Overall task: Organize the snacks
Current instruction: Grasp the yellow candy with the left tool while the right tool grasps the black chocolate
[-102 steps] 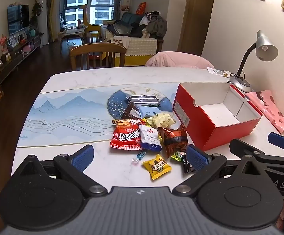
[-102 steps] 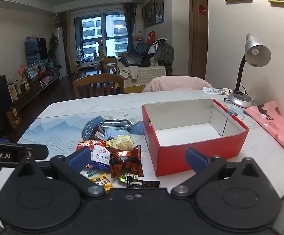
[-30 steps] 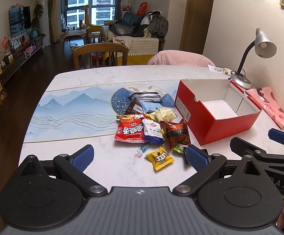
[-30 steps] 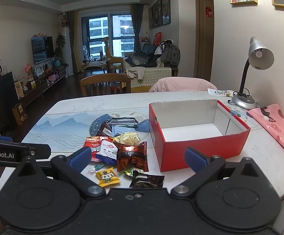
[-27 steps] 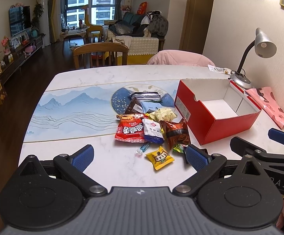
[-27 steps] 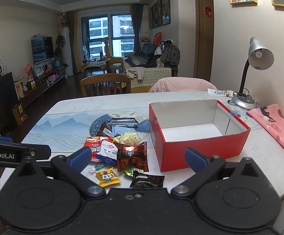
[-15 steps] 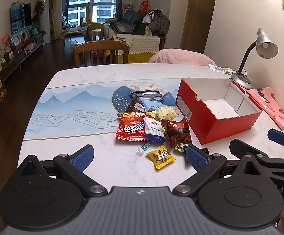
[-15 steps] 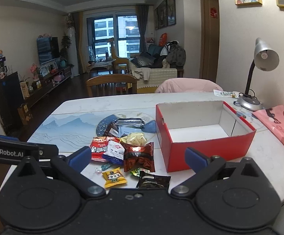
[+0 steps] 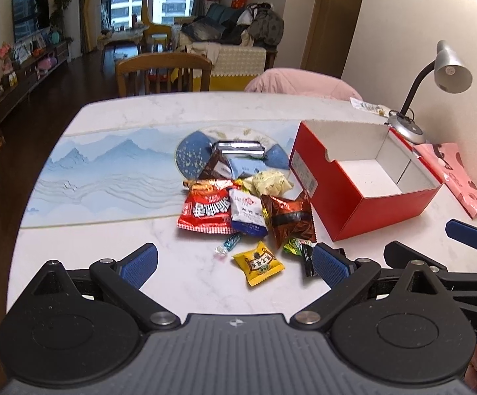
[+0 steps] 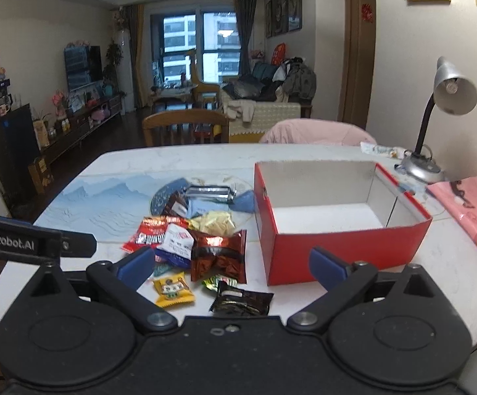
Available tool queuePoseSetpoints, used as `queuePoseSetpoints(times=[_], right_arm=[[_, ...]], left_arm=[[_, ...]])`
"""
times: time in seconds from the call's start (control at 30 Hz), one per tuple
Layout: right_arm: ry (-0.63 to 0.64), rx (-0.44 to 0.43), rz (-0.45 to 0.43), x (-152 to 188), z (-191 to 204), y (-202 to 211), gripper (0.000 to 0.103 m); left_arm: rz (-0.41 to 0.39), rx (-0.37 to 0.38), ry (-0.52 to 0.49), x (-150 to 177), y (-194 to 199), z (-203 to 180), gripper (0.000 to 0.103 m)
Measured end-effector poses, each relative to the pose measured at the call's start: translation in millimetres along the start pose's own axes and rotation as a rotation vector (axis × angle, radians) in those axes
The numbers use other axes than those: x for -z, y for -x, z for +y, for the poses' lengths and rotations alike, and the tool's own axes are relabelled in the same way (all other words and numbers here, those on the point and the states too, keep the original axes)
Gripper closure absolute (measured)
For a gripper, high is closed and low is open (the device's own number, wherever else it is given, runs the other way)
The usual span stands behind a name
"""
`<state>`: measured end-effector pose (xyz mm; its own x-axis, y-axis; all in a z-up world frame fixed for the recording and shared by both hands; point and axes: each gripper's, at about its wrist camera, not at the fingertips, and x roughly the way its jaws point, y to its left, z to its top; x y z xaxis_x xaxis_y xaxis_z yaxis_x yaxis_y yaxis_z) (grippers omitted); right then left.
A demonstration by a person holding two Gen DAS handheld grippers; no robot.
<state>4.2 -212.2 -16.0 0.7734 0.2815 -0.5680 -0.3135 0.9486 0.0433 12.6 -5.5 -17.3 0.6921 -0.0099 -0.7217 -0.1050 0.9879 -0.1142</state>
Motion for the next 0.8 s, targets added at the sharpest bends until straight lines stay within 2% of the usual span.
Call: queuePoseSetpoints(times=[0.17,0.3,0.43,0.63,0.8], right_arm=[[0.044,-0.055,0.087,13.5,-14.6,-26.7,0.010],[0.138,-0.087,0.143,25.1,-21.8,-49.4,0.014],[0.280,-0.157,0.191,32.2,-22.7,-77.2,0.016],[0.473,-0.235,0.232,34.9,-18.9,-113.0,0.022],[0.586,-0.296,0.269,32.4,-16.1,-135.7,0.031]], left_arm=[[0.087,0.002,0.005,0.3,-29.2,-5.5,0.002],[0.147,-0.002,-0.001,0.6,-54.9,-10.4,0.003],[0.209,-0.014,-0.005,1.7,-82.5,-15.9,0.003],[0.273,-0.079,0.020,-2.4,-120.2,-15.6,0.004],[0.328,-0.094,0.041,-4.5,-149.2,-20.9,0.009]])
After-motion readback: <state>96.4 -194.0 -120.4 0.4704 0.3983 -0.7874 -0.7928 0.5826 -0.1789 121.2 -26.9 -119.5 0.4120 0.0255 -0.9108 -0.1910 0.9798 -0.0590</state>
